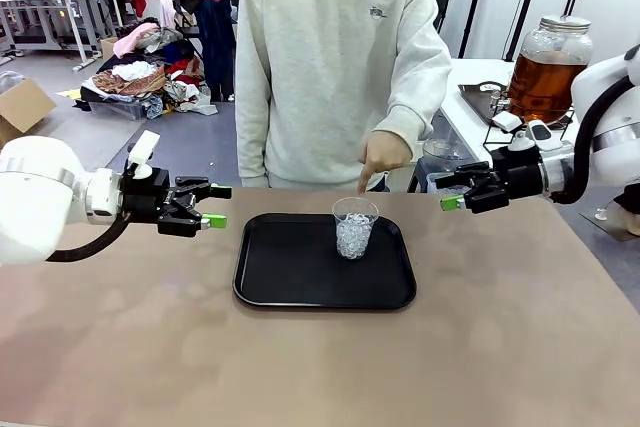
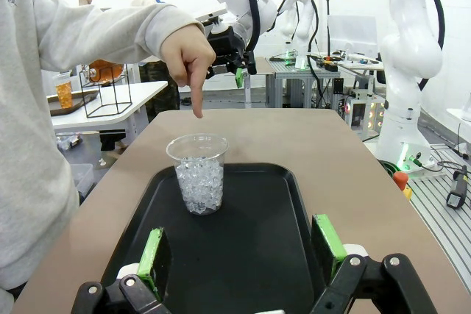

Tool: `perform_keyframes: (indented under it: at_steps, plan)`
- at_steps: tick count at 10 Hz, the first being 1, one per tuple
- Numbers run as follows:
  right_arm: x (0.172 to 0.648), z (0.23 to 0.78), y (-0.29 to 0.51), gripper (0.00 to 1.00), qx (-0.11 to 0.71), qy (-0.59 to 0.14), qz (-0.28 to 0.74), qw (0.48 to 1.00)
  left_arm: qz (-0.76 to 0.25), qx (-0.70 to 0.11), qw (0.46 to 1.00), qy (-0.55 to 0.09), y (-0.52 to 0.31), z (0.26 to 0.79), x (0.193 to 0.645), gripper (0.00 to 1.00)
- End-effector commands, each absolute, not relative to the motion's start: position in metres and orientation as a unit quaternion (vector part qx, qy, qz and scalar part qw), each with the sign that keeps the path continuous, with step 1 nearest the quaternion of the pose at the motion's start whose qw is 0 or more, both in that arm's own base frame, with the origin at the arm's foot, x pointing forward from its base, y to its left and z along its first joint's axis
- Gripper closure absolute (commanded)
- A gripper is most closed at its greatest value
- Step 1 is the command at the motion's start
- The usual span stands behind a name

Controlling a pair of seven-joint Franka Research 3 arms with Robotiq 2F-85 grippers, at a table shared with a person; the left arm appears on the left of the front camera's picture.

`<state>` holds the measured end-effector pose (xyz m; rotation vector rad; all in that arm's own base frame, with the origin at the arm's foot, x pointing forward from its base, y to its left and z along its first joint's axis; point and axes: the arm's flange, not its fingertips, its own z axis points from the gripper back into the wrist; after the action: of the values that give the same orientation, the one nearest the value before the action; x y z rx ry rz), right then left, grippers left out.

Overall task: Pour the drink into the iced cup.
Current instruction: Pick up the iced cup indicated by the human and present it to them.

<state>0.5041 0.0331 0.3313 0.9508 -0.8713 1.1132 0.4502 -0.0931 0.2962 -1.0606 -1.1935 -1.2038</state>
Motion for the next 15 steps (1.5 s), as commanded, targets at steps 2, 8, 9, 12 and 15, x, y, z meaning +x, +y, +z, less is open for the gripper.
perform_keyframes:
  at_steps: [2, 8, 9, 12, 15]
  plan:
    - [0.504, 0.331, 0.033, 0.0, 0.42, -0.385, 0.492, 0.659, -0.508, -0.445, 0.538, -0.504, -0.093, 0.297, 0.45, 0.0]
    - [0.537, 0.28, 0.058, 0.0, 0.421, -0.439, 0.535, 0.586, -0.508, -0.445, 0.538, -0.504, -0.093, 0.297, 0.45, 0.0]
    - [0.54, 0.272, 0.064, 0.0, 0.443, -0.433, 0.527, 0.582, -0.508, -0.445, 0.538, -0.504, -0.093, 0.297, 0.45, 0.0]
    - [0.546, 0.254, 0.077, 0.0, 0.462, -0.442, 0.531, 0.556, -0.508, -0.445, 0.538, -0.504, -0.093, 0.297, 0.45, 0.0]
    - [0.548, 0.25, 0.079, 0.0, 0.445, -0.441, 0.528, 0.574, -0.508, -0.445, 0.538, -0.504, -0.093, 0.297, 0.45, 0.0]
